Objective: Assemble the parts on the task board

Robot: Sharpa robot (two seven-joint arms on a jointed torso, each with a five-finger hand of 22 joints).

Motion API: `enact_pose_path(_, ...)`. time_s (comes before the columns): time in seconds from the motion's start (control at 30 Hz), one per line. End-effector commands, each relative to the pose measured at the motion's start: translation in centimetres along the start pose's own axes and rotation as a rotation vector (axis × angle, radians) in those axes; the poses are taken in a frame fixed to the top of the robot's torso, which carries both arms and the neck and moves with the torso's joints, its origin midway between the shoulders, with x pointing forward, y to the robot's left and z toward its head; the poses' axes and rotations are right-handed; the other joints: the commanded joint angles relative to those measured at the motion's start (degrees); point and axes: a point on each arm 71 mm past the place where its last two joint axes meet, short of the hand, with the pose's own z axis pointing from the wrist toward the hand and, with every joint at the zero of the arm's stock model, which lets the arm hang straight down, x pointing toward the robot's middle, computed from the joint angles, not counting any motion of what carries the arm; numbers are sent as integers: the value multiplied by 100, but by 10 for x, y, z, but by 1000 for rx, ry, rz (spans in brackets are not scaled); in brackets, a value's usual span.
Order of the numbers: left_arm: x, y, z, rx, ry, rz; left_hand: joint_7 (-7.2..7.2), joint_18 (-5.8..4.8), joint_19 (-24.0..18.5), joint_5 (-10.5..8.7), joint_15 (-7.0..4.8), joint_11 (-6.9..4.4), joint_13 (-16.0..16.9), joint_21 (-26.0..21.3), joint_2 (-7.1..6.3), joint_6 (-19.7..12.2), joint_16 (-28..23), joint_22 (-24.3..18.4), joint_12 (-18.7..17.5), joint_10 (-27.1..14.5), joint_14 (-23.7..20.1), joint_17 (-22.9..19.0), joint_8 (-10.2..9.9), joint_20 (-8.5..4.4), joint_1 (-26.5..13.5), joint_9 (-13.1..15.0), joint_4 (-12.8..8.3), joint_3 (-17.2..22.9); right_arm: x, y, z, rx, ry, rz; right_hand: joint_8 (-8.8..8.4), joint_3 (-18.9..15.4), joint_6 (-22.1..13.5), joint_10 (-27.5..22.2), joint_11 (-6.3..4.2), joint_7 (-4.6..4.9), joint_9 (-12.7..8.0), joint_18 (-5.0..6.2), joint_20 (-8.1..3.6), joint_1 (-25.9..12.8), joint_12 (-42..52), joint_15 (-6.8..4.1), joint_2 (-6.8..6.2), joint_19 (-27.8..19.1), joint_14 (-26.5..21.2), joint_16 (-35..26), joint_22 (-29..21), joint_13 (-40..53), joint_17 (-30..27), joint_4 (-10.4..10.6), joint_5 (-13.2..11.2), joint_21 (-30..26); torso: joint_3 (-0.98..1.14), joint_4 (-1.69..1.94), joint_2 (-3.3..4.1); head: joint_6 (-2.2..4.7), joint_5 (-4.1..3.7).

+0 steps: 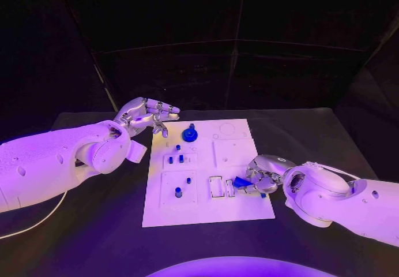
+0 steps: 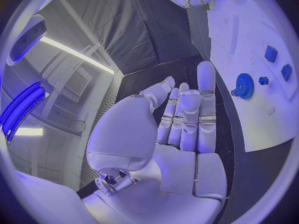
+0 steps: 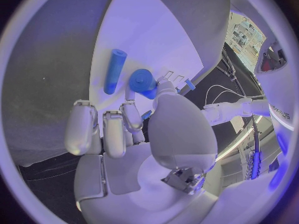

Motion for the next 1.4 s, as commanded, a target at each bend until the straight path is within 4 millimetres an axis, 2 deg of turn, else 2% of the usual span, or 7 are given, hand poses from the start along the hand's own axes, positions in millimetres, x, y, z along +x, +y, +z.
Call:
enact_pose_path(0.03,1,-1,0,5,12,-5,3,66,-26,30,7,-7,7,-32,39,-23,20,-6,38,-43,-39,-8,-20,1,-25,-4,22,-9,11,-1,-1,16,42,-9,50,-8,28,64,-3,-19,-1077,-63,7,76,45,-30,74,38,376,27,19,29,386,-7,72,43,-1,-10,0,-3,13)
enact_pose_path(0.3,1,-1,-1,4,13,-5,3,66,-26,30,7,-7,7,-32,39,-23,20,-6,38,-43,-39,-8,-20,1,-25,-4,22,-9,9,3,-7,-8,7,74,116,30,110,212,-45,-61,-1044,-92,-22,269,154,-65,305,100,401,88,194,241,509,-39,547,137,-10,-15,-9,6,-6)
enact_pose_path(0.47,1,-1,0,5,13,-5,3,66,-26,30,7,-7,7,-32,39,-23,20,-6,38,-43,-39,-8,-20,1,-25,-4,22,-9,6,6,-14,-31,-13,118,84,67,230,289,-78,-99,-1056,-97,-43,382,203,-90,408,114,412,118,231,340,567,-67,630,160,1,0,-8,16,-16)
enact_pose_path(0.73,1,-1,0,7,13,-5,2,67,-25,30,7,-8,9,-34,46,-23,20,-8,48,-48,-44,-19,-17,2,-26,-4,28,-9,1,13,-22,-71,-70,210,-54,208,449,393,-148,-175,-1090,-110,-97,594,257,-149,590,142,427,161,308,479,653,-106,700,203,-4,-4,1,22,-7)
enact_pose_path(1.07,1,-1,-1,7,14,-5,2,67,-25,30,7,-8,9,-34,46,-23,20,-8,48,-48,-44,-19,-17,2,-26,-4,28,-9,0,24,-23,-106,-94,276,-124,240,499,414,-155,-178,-1105,-112,-110,601,263,-159,620,144,430,170,316,511,672,-82,716,208,-2,-7,8,9,22)
enact_pose_path(1.17,2,-1,-1,7,14,-6,2,67,-25,30,7,-8,9,-34,46,-23,20,-8,48,-48,-44,-19,-17,2,-26,-4,28,-9,4,29,-19,-104,-58,274,-208,145,515,411,-130,-150,-1122,-116,-105,435,246,-142,538,146,424,160,328,507,651,8,707,214,-4,-8,10,14,22)
enact_pose_path(1.4,4,-2,0,9,19,-7,1,68,-24,30,6,-9,11,-36,50,-22,22,-9,53,-49,-45,-21,-14,2,-23,-3,29,-7,13,43,-6,-105,14,266,-320,16,598,424,-122,-145,-1126,-117,-92,290,233,-133,484,145,422,158,340,524,649,12,574,218,-9,13,10,14,3)
